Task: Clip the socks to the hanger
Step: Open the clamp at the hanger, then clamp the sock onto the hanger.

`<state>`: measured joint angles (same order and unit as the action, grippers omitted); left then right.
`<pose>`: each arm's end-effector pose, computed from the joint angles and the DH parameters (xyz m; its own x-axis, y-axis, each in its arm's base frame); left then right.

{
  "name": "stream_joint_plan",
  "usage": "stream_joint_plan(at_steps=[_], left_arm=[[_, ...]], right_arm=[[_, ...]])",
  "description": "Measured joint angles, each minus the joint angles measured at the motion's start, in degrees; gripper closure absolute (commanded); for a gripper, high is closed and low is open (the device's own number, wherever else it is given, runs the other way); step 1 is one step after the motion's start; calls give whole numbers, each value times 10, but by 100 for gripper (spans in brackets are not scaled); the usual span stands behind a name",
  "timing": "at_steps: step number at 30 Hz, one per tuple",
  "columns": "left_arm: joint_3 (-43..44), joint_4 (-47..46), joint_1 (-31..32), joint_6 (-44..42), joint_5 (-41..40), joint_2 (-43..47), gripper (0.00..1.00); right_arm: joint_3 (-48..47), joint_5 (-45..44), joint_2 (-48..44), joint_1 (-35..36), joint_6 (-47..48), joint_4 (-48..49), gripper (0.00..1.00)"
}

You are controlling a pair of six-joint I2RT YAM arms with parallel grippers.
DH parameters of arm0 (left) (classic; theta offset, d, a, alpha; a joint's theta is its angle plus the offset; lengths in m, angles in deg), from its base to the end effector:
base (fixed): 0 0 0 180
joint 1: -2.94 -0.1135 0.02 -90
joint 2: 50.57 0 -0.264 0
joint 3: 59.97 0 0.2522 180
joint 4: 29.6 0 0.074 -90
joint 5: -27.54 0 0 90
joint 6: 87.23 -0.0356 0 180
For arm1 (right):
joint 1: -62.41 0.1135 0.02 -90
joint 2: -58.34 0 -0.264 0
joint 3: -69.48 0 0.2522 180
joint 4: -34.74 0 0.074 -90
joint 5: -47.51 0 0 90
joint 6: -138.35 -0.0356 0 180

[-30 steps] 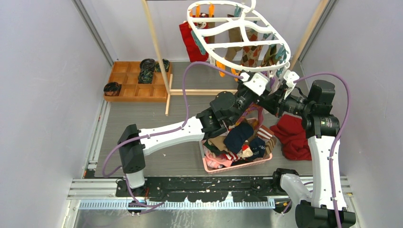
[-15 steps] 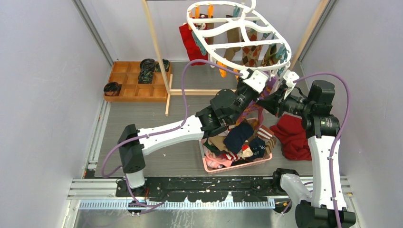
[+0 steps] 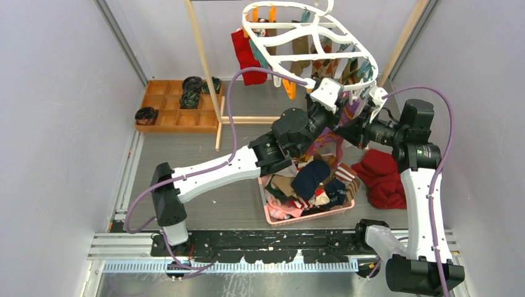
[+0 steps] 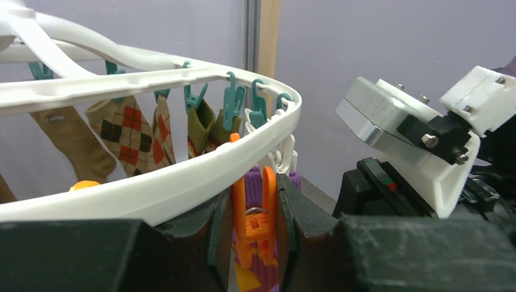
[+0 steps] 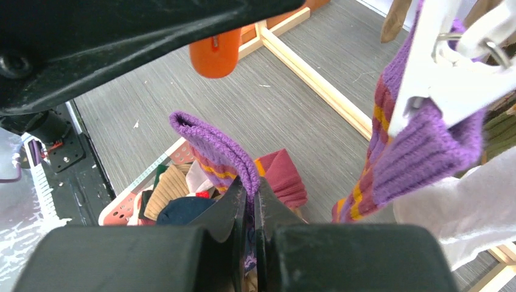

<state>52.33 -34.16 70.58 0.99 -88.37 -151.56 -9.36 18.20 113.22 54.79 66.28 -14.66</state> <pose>0.1740 -0.3821 0.4511 0.1249 -0.2301 -0.9651 0.6684 0.7384 -0.0896 0.1837 0.0067 0.3926 -0.1848 -0.1273 -0.9745 -0.8119 0.5785 0.0784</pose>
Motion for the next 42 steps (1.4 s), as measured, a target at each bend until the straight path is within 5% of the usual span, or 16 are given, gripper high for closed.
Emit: stream_joint_plan(at_steps=[29,42], left_arm=[[10,45,-25,109,61,20,85],[9,46,-33,119,73,23,85]], right_arm=[[-56,37,54,0,-180,91,96],[-56,79,53,0,-189,108,97]])
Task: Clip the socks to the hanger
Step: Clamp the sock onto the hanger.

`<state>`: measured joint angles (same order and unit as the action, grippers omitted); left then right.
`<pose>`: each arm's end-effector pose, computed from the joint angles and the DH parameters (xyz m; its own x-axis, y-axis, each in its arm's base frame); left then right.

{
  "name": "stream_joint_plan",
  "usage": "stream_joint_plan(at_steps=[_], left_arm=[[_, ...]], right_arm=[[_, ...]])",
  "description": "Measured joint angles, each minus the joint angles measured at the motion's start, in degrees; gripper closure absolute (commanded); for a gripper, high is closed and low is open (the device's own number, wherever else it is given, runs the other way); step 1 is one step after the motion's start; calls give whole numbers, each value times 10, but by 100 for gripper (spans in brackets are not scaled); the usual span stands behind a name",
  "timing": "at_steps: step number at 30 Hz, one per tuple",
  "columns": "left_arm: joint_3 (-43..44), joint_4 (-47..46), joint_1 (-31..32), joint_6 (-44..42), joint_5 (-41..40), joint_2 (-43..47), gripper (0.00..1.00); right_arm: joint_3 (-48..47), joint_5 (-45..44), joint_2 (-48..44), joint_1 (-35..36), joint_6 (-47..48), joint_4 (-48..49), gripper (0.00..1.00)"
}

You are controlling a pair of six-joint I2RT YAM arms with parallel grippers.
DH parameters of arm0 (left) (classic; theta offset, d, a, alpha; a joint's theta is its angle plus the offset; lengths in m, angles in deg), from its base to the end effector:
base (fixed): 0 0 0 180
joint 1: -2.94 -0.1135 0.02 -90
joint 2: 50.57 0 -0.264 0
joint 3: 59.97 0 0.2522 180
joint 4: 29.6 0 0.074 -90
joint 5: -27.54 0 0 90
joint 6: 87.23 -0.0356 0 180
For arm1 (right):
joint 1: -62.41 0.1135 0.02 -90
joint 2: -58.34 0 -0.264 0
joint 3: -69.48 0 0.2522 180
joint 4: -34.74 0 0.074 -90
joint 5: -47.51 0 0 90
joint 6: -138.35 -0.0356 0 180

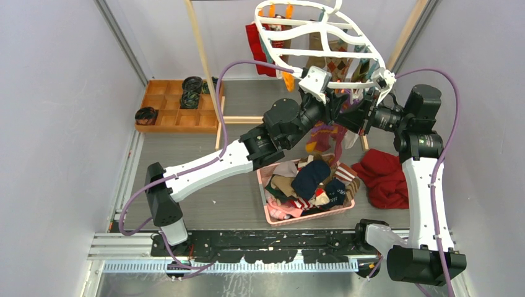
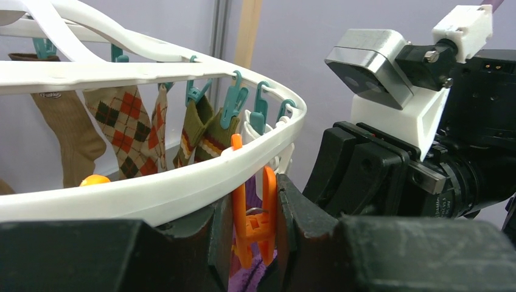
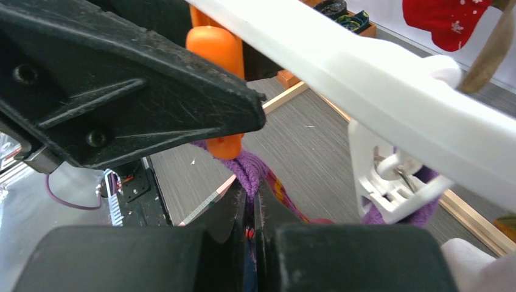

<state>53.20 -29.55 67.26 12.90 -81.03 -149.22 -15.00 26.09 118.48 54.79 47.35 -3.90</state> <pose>0.1871 -0.3629 0.4647 -0.0202 -0.3428 -0.9392 0.7285 0.6383 -0.2486 0.2053 0.0060 0.4249 -0.2595 0.0412 -0.9649 -0.8413 0.4810 0.2468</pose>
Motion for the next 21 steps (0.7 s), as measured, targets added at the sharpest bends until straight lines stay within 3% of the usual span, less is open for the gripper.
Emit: stream_joint_plan(at_steps=[21], left_arm=[[-12,0,-7,13,16,6,86]], right_arm=[[-2,19,6,-7,-29,24,97]])
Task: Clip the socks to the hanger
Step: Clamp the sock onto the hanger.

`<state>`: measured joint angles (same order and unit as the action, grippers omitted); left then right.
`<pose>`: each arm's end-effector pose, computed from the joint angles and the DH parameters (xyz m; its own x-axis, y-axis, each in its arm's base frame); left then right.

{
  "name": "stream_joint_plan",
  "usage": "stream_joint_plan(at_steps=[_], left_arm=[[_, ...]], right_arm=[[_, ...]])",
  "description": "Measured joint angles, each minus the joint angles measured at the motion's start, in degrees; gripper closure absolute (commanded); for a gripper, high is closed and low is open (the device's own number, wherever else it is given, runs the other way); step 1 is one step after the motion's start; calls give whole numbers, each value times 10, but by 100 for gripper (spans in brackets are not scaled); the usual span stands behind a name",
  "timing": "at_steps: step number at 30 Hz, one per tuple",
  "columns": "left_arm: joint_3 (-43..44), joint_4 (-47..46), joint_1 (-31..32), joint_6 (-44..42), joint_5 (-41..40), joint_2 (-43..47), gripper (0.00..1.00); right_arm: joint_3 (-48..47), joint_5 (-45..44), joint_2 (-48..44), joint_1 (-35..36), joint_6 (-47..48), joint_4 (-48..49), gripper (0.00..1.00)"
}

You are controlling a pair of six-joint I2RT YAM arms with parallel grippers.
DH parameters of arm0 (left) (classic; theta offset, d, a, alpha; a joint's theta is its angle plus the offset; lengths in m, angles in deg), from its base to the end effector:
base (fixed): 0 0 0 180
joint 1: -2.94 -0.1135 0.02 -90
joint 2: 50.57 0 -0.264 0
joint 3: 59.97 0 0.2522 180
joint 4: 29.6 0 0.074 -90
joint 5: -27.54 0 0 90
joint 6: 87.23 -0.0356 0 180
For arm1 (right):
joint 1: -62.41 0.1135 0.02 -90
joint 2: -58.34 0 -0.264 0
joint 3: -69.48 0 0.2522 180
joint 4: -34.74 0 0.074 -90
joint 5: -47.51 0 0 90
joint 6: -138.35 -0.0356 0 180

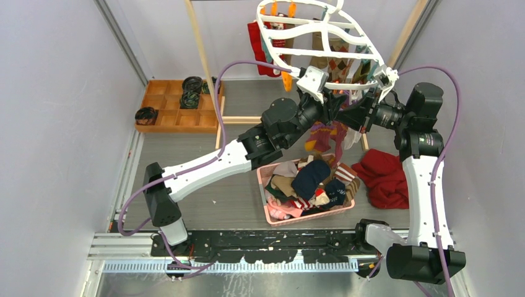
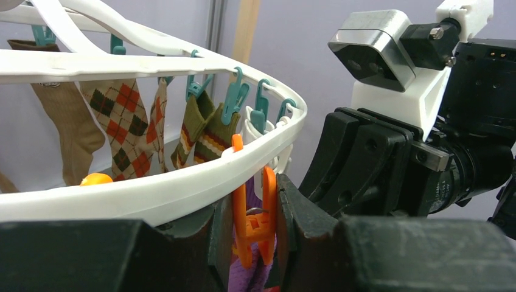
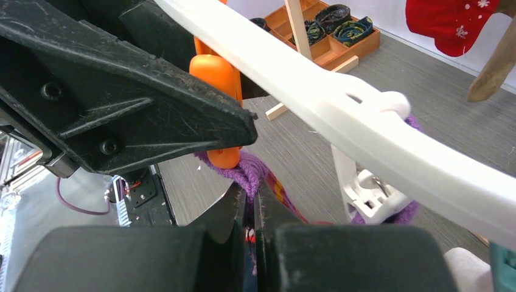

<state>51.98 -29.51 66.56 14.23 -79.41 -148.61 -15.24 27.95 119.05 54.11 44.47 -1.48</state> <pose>0.1900 -0.3597 0.4613 -0.0412 -0.3446 -0.9379 0.7377 0.6226 -0.2612 0.2079 0.0036 0.4282 -0.2672 0.0619 -0.9617 -0.8469 0.4611 0.2650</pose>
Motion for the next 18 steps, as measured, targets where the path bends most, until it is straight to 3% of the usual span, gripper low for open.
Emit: stream_joint_plan(at_steps=[18], left_arm=[[-2,1,-8,16,20,5,86]], right_arm=[[-2,-2,5,-8,-26,17,97]])
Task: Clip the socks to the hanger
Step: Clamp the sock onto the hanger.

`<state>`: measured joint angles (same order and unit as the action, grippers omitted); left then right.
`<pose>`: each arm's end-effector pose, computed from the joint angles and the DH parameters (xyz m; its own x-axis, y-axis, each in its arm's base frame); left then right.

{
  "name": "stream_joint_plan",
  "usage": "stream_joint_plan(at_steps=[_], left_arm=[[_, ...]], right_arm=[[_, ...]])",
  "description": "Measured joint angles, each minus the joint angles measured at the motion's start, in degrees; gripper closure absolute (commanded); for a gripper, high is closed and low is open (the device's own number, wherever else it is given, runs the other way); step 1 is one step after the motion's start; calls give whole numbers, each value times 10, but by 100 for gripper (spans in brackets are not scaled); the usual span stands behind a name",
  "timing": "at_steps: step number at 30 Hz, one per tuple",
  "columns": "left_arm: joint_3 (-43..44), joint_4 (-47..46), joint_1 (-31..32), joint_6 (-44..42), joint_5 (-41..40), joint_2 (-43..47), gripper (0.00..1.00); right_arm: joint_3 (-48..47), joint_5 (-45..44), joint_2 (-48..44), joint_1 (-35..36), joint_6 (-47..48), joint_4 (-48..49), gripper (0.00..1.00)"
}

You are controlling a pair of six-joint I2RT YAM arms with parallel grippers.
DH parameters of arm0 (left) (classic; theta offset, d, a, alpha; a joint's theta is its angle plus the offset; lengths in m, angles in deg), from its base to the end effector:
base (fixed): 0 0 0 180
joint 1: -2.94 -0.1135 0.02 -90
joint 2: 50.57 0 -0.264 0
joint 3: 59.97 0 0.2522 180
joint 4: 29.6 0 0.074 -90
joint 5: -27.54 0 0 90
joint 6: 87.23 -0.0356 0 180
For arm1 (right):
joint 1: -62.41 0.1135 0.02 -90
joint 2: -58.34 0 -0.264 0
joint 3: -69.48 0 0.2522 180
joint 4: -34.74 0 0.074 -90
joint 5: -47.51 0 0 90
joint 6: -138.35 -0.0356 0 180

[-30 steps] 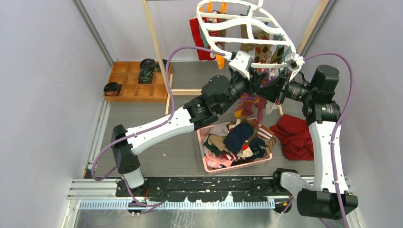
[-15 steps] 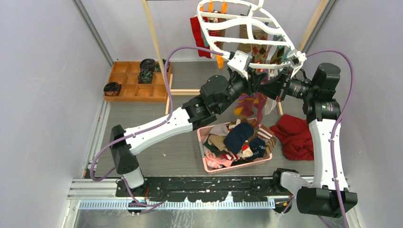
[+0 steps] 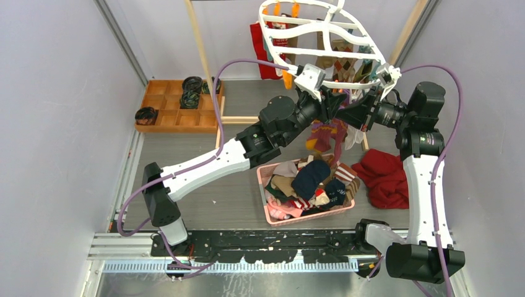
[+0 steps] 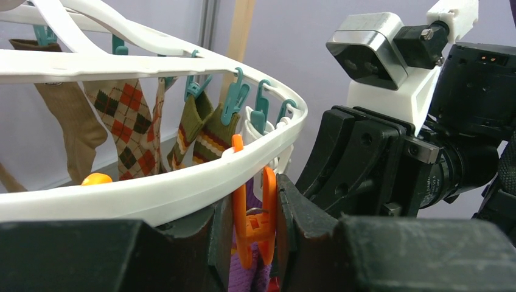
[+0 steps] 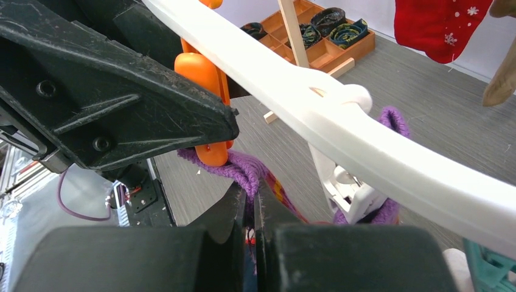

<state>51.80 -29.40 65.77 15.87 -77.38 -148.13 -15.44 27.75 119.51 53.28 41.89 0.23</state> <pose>0.1928 -0.3556 0.4634 -0.0613 -0.3602 -0.9309 0.7512 0.5974 -0.2806 0.2107 0.0001 0.4303 -0.2798 0.0835 -0.9564 -0.8330 0.4741 0.2851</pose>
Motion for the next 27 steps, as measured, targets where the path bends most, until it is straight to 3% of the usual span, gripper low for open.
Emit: stream_joint_plan(at_steps=[27], left_arm=[[0,2,-10,31,26,0,86]], right_arm=[[0,2,15,0,-4,-3,97]])
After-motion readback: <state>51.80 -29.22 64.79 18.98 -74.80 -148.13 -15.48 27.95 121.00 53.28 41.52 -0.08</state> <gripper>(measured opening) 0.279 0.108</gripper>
